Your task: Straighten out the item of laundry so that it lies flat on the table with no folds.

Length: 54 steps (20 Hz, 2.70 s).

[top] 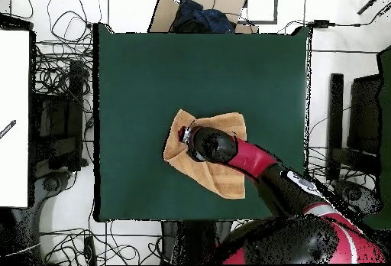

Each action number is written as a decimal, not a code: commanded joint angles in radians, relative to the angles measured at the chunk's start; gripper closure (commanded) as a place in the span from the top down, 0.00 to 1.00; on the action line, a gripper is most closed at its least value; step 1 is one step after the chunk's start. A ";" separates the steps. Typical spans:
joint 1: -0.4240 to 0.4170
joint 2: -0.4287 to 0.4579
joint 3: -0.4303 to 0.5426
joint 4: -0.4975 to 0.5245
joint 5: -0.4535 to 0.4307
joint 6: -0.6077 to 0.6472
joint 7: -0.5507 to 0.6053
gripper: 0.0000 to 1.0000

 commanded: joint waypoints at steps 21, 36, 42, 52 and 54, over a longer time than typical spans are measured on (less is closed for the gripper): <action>0.168 -0.236 -0.009 -0.062 0.051 0.092 0.155 1.00; 0.185 -0.215 -0.088 0.016 0.010 0.036 0.141 1.00; 0.173 -0.216 -0.093 0.040 -0.020 0.004 0.124 1.00; 0.140 -0.200 -0.086 0.077 -0.090 -0.082 0.100 1.00; 0.141 -0.205 -0.098 0.087 -0.113 -0.119 0.111 1.00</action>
